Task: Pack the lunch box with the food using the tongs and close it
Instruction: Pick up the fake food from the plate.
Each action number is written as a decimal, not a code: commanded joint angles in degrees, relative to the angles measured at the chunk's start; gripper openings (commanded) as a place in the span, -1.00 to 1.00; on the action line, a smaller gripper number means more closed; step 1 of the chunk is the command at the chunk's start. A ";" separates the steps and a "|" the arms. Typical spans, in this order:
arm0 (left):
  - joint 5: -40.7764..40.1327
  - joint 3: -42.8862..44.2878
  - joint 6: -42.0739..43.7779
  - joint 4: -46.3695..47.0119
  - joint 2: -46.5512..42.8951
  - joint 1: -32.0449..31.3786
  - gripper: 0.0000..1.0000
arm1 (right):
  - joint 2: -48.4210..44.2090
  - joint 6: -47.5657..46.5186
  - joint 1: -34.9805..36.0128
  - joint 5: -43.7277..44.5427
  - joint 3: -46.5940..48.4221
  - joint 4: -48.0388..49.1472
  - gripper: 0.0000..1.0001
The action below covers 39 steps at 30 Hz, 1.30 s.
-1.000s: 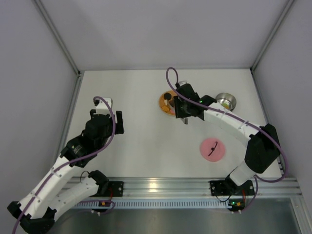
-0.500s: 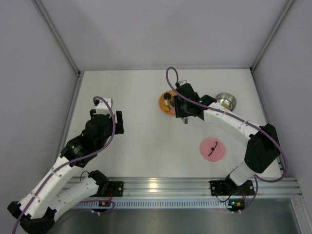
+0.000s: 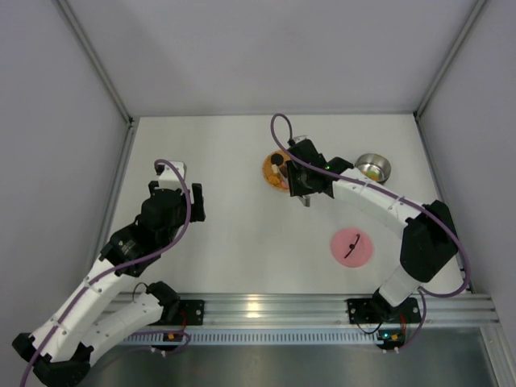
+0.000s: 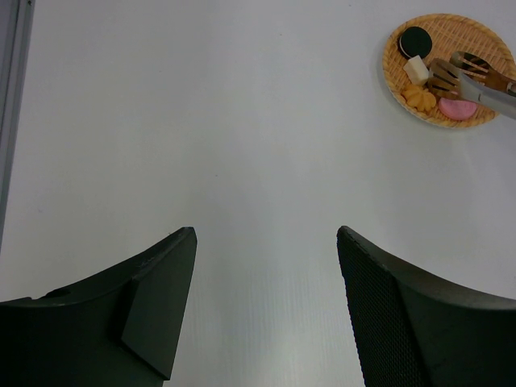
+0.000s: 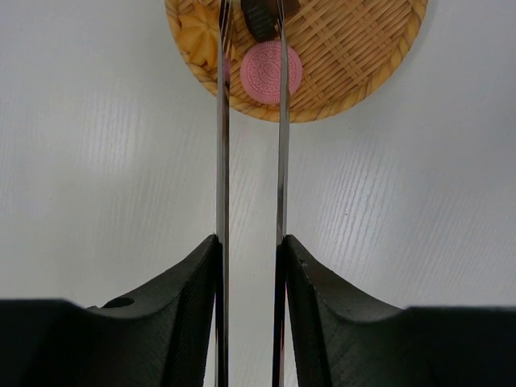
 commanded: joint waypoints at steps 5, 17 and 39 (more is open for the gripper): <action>-0.34 -0.53 0.41 1.95 -0.01 0.10 0.51 | 0.89 -0.69 0.86 1.00 2.50 2.57 -0.34; -0.34 -0.53 0.50 1.95 -0.19 0.10 0.51 | -1.91 -1.04 0.68 2.76 3.64 0.73 -0.61; -0.25 -0.53 0.41 1.86 -0.19 0.01 0.51 | -10.70 -1.83 -6.78 5.13 3.03 -2.70 -0.61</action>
